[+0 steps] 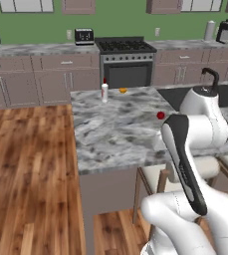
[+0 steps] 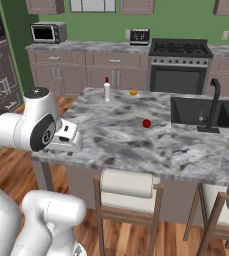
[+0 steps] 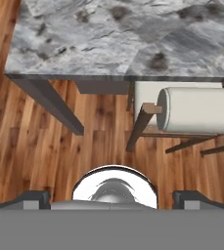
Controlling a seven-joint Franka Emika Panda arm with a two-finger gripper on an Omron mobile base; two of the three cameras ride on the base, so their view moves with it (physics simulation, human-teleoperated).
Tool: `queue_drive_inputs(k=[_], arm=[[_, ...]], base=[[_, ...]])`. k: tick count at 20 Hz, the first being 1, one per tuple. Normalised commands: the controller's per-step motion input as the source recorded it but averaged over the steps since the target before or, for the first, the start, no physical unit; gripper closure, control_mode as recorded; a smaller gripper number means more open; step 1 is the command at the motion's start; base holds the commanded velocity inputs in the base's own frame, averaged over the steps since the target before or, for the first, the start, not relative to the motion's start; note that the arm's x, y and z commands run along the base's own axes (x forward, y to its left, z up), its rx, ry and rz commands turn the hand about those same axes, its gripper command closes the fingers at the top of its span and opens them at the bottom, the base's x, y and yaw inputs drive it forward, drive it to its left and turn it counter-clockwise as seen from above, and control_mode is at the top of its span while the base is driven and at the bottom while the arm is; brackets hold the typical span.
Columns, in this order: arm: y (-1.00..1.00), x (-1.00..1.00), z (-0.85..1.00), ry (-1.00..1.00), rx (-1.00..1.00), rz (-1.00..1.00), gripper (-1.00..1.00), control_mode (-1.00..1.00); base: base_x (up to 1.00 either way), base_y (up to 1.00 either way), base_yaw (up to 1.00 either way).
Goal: Place the liquor on the top shelf of the fridge to keep it out of children's reach, and place the orange and apple on lower shelves for easy access.
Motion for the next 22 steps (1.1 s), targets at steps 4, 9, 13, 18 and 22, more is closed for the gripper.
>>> queue_drive_inputs(k=[4,9,13,18,22], arm=[[0.00,0.00,0.00,0.00,0.00,0.00,-1.00,1.00],[0.00,0.00,0.00,0.00,0.00,0.00,-1.00,1.00],[0.00,0.00,0.00,0.00,0.00,0.00,-1.00,1.00],[0.00,0.00,0.00,0.00,0.00,0.00,-1.00,1.00],[0.00,0.00,0.00,0.00,0.00,0.00,-1.00,1.00]], base=[[-0.47,0.00,-0.01],[-0.61,0.13,0.00],[-0.54,0.42,0.00],[-0.32,0.66,-0.05],[-0.09,0.73,-0.11]])
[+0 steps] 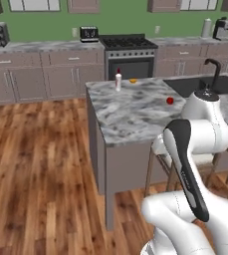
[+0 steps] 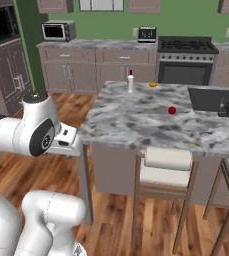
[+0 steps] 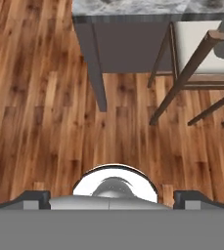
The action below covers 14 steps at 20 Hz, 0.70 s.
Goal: Place the liquor on the top shelf of the fridge to keep it out of children's reach, and place the orange and apple on lower shelves for easy access.
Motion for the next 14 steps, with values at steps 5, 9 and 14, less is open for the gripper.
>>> queue_drive_inputs(k=[5,9,14], arm=[[0.00,0.00,0.00,0.00,0.00,0.00,-1.00,1.00],[0.00,0.00,0.00,0.00,0.00,0.00,-1.00,1.00],[0.00,0.00,0.00,0.00,0.00,0.00,-1.00,1.00]], base=[[-0.01,0.74,-0.14],[0.06,0.73,-0.28],[0.12,0.76,-0.43]])
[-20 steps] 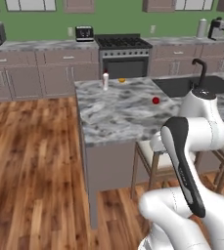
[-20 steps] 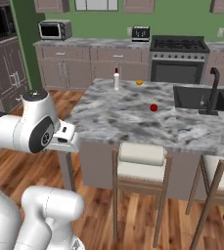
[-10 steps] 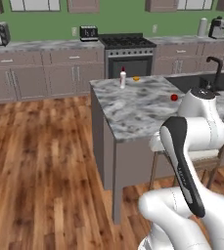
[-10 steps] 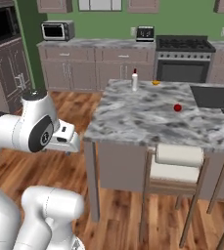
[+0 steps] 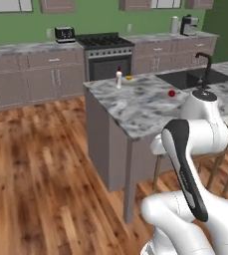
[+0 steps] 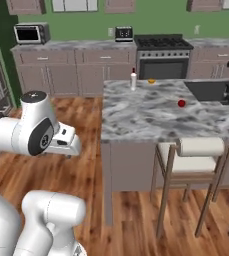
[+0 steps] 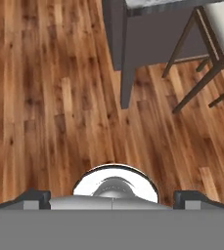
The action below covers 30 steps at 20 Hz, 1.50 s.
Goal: Place the liquor on the top shelf of the fridge to keep it out of children's reach, and place the orange and apple on lower shelves for easy access.
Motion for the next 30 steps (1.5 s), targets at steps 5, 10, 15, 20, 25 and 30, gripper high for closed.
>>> queue_drive_inputs(k=[5,10,15,20,25,30], arm=[[0.00,0.00,0.00,0.00,0.00,0.00,-1.00,1.00],[0.00,0.00,0.00,0.00,0.00,0.00,-1.00,1.00],[0.00,0.00,0.00,0.00,0.00,0.00,-1.00,1.00],[0.00,0.00,0.00,0.00,0.00,0.00,-1.00,1.00],[0.00,0.00,0.00,0.00,0.00,0.00,-1.00,1.00],[0.00,0.00,0.00,0.00,0.00,0.00,-1.00,1.00]], base=[[0.19,0.77,-0.52],[0.34,0.86,-0.53],[0.42,0.96,-0.50],[0.51,1.00,-0.47],[0.55,1.00,-0.46],[0.52,1.00,-0.45]])
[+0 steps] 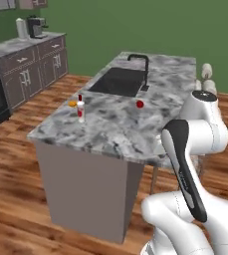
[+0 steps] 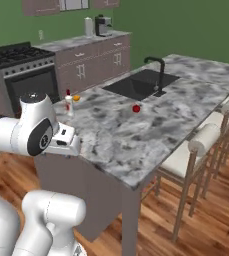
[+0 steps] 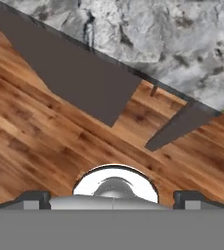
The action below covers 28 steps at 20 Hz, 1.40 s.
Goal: Place the liquor on the top shelf of the fridge to keep it out of children's reach, and place the orange and apple on lower shelves for easy access.
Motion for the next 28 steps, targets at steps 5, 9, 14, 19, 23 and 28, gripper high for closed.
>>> queue_drive_inputs(k=[5,9,14,19,23,28], arm=[[0.00,0.00,0.00,0.00,0.00,0.00,-1.00,1.00],[0.00,0.00,0.00,0.00,0.00,0.00,-1.00,1.00],[0.00,0.00,0.00,0.00,0.00,0.00,-1.00,1.00],[0.00,0.00,0.00,0.00,0.00,0.00,-1.00,1.00],[0.00,0.00,0.00,0.00,0.00,0.00,-1.00,1.00],[0.00,0.00,0.00,0.00,0.00,0.00,-1.00,1.00]], base=[[0.48,1.00,-0.44],[0.40,1.00,-0.43],[0.37,0.99,-0.40],[0.37,0.94,-0.38],[0.39,0.73,-0.32],[0.47,0.37,-0.23]])
